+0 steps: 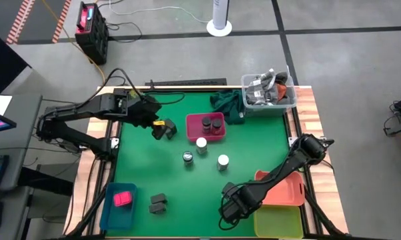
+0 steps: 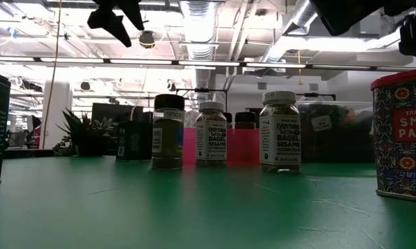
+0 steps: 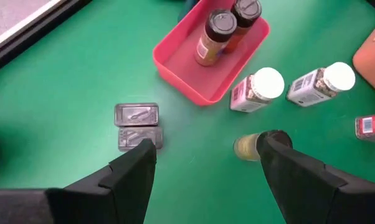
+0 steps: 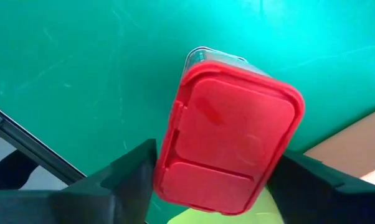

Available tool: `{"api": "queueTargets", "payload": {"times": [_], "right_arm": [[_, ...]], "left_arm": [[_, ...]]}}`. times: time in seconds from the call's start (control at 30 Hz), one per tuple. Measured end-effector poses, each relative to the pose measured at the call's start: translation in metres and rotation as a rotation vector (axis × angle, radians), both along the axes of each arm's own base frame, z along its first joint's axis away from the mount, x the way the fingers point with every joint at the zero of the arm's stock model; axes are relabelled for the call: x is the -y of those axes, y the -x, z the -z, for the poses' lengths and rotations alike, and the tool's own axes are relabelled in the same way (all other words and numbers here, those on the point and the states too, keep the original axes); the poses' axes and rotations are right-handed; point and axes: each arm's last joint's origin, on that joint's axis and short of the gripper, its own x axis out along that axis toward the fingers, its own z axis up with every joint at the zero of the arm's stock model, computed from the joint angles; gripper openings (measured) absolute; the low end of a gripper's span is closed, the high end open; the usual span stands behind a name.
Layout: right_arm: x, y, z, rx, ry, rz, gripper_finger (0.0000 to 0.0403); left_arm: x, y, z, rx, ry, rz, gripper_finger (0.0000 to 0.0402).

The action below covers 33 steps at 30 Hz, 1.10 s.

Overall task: Sort spices by type
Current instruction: Put the red seasoning can into the blue bin

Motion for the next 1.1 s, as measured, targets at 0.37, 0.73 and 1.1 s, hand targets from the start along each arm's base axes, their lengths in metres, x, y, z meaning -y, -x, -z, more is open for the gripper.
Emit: {"api": "queueTargets", "payload": {"times": [0.37,0.73,1.1], "right_arm": [[0.005,0.003,-0.012,0.045,0.031,-0.149,0.0255],[0.055,0.001,-0.078,0.323,0.151,-0.263,0.0252],[0.105,-0.028,-0.099,0.515,0.164,-0.284,0.0252]], "left_arm": [[0.016,-0.016,-0.012,0.168,-0.013,0.295,0.0277],[0.072,-0.048,-0.01,0.29,-0.148,0.673,0.0277],[0.1,-0.091,0.02,0.287,-0.061,0.616,0.0277]]}}
